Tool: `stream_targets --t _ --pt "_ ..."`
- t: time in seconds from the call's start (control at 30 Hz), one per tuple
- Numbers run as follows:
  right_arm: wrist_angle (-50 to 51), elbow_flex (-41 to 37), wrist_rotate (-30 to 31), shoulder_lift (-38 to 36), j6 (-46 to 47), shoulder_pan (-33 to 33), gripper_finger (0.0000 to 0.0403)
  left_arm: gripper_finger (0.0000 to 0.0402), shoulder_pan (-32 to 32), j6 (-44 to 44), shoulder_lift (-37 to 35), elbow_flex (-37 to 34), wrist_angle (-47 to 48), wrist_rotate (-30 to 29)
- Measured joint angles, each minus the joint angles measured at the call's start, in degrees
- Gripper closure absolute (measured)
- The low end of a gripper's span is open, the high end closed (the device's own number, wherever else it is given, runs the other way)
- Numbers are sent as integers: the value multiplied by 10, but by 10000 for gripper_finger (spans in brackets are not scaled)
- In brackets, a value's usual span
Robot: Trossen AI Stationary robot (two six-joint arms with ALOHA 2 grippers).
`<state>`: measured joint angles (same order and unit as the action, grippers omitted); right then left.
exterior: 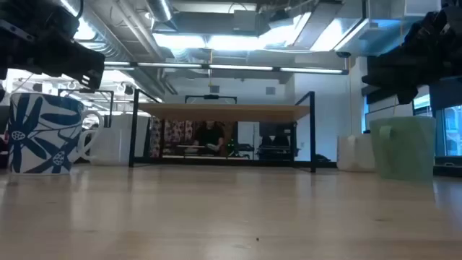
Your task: Place coffee mugs
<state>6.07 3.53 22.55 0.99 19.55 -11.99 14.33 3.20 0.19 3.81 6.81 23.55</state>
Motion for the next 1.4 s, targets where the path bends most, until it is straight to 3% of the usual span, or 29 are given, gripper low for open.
stream_targets --t 0.33,0.53,0.6,0.77,0.93,1.13,1.3,1.4 --pt "-9 -1 2 0 34 0 198 401 0 6 0 0 0 -65" --pt "-56 -1 72 0 289 0 198 401 0 7 0 0 -2 -84" --pt "-77 -1 74 0 329 0 198 401 0 10 0 0 -12 -97" --pt "-122 -1 72 0 345 0 198 401 0 13 0 0 -55 -126" --pt "-182 0 126 0 363 0 198 401 0 13 0 0 -99 -176" --pt "-211 26 154 24 330 0 198 401 0 12 0 0 -113 -182" --pt "-183 99 134 104 290 0 198 401 0 12 0 0 -113 -184" --pt "-63 166 101 156 287 0 198 401 0 22 0 0 -114 -183"
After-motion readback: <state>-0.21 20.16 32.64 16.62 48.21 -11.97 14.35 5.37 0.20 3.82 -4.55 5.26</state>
